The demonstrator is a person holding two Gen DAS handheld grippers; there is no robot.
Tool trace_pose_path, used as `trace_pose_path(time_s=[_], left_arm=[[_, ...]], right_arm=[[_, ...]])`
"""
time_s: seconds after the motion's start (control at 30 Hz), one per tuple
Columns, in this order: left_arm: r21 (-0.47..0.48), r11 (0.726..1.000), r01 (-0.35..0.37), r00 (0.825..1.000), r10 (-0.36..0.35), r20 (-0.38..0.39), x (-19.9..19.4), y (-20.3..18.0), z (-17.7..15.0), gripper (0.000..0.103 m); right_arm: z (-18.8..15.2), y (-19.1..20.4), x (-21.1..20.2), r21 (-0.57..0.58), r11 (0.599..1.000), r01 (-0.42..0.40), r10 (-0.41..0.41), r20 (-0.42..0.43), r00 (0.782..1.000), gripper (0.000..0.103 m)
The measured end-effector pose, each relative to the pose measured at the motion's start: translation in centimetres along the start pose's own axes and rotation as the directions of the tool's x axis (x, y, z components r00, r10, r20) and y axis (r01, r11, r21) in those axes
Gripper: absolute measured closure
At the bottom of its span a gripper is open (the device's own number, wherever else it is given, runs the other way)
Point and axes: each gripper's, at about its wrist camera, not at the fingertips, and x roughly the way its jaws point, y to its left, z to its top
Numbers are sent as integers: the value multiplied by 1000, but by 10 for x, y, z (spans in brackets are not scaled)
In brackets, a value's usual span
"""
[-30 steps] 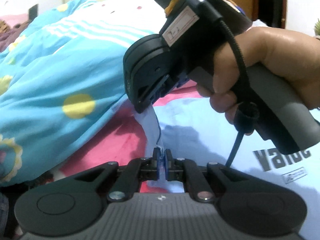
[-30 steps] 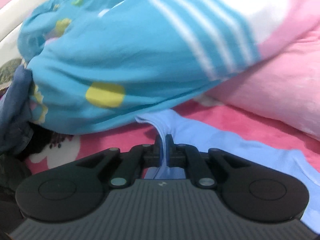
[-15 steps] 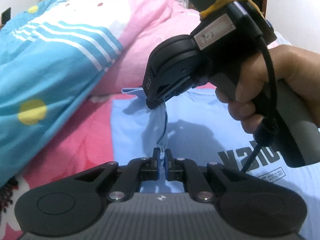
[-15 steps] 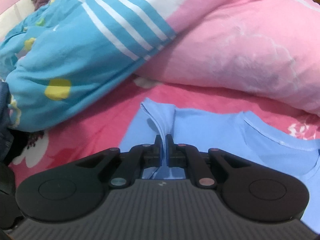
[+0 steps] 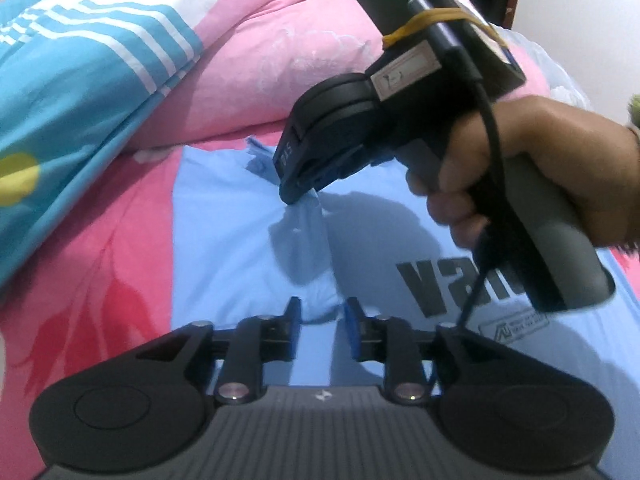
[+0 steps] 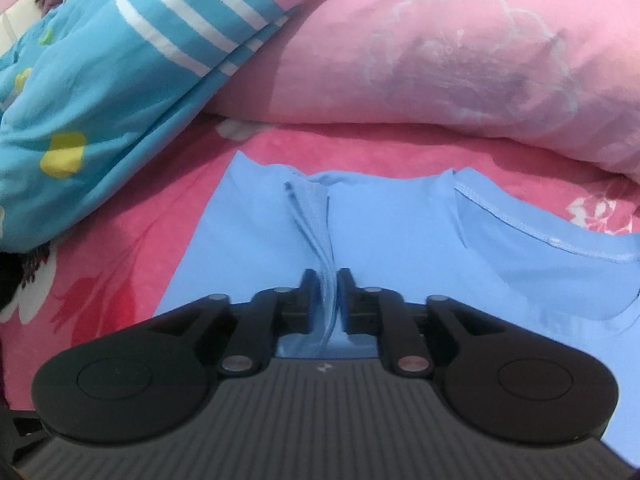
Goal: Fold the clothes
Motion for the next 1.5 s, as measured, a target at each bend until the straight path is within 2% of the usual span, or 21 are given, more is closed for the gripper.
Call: trace_pose_path(time_s=[0.07, 0.23, 0.33, 0.43, 0.53, 0.57, 0.6, 0.63, 0.67, 0.77, 1.0, 1.03, 1.13, 1.2, 1.33, 1.47, 1.5], left_arm=[[2, 1000, -19, 1000, 19, 4, -8, 5, -3, 71], [-17, 995, -100, 995, 100, 8, -14, 34, -6, 71], [26, 990, -136, 991, 136, -4, -3, 45, -8, 71], [84, 986, -147, 989, 149, -20, 8, 51, -11, 71], [132, 978, -161, 985, 167, -34, 18, 55, -14, 71], [134, 977, -165, 985, 171, -35, 19, 56, -15, 70], [128, 978, -167, 984, 173, -37, 19, 57, -16, 71], [113, 980, -165, 985, 170, -39, 19, 59, -16, 74], [99, 981, -165, 985, 170, -40, 19, 60, -16, 80], [69, 983, -170, 984, 174, -47, 12, 60, -17, 86], [20, 985, -172, 983, 173, -58, 8, 65, -20, 87], [18, 985, -171, 983, 172, -59, 8, 65, -20, 86], [1, 987, -161, 984, 161, -71, 2, 69, -20, 81], [-29, 990, -142, 987, 139, -86, -4, 74, -20, 77], [-97, 989, -111, 990, 101, -97, -21, 90, -19, 78], [-89, 994, -70, 997, 67, -35, -27, 87, -4, 79], [-82, 995, -52, 998, 50, -24, -22, 83, 0, 79]], right_arm=[[-1, -6, -5, 44, 999, -16, 16, 1, 1000, 75], [-8, -24, -20, 172, 985, -11, 14, -12, 1000, 71], [-19, -33, -27, 283, 958, -49, 68, -57, 996, 67], [-37, -35, -31, 383, 919, -89, 138, -102, 985, 58], [-53, -30, -30, 436, 892, -117, 191, -130, 973, 58], [-56, -26, -29, 439, 888, -133, 210, -131, 969, 60], [-58, -23, -28, 438, 888, -140, 221, -140, 965, 65], [-60, -19, -27, 428, 893, -138, 224, -157, 962, 84], [-62, -15, -26, 418, 898, -136, 225, -173, 959, 97], [-67, -8, -29, 396, 911, -118, 199, -170, 965, 99], [-73, -13, -26, 402, 910, -101, 185, -175, 967, 97], [-73, -13, -29, 398, 912, -101, 184, -175, 967, 94], [-64, -18, -42, 356, 932, -65, 133, -170, 976, 73], [-54, -21, -52, 327, 944, -45, 91, -126, 988, 72], [-17, -24, -58, 254, 964, -75, 67, 41, 997, 73], [16, -13, -27, 161, 979, -122, 105, 109, 988, 82], [21, -10, -15, 145, 982, -124, 110, 99, 989, 83]])
